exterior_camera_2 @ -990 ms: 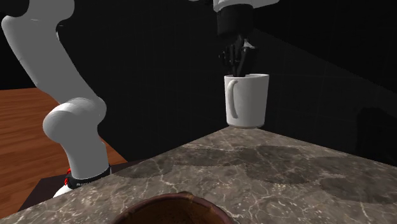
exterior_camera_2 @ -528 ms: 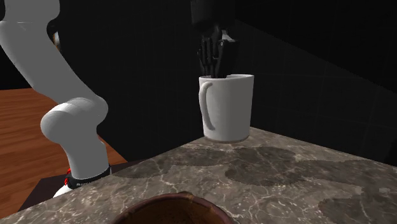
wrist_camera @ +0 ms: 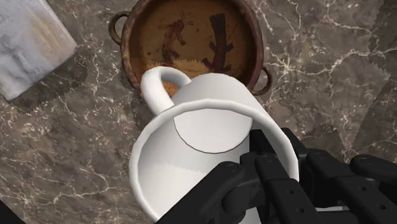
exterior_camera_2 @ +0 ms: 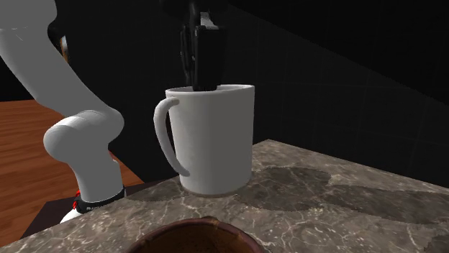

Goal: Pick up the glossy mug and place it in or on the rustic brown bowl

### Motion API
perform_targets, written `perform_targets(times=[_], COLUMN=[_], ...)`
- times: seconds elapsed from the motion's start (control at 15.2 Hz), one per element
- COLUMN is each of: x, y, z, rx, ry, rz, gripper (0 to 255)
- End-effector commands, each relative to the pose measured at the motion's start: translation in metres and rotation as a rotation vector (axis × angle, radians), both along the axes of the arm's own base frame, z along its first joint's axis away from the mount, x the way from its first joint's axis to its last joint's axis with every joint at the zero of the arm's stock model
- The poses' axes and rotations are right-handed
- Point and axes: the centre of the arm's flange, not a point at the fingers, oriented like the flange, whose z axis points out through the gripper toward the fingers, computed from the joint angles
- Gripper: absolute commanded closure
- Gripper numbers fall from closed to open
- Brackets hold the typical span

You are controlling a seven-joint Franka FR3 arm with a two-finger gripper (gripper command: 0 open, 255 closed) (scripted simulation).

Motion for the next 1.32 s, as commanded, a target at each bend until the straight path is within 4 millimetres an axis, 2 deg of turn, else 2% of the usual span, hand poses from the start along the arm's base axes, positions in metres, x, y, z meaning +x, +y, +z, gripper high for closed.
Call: perform_targets(times=[0.0, 0.2, 1.25], x=[-0.02, -0.051, -0.051], y=[-0.015, -0.036, -0.036], z=[0.001, 0.002, -0.082], rx=[0.0, 0.0, 0.0], ry=[0.0, 0.0, 0.0], rz=[0.001, 0.001, 0.001], gripper=[255, 255, 255])
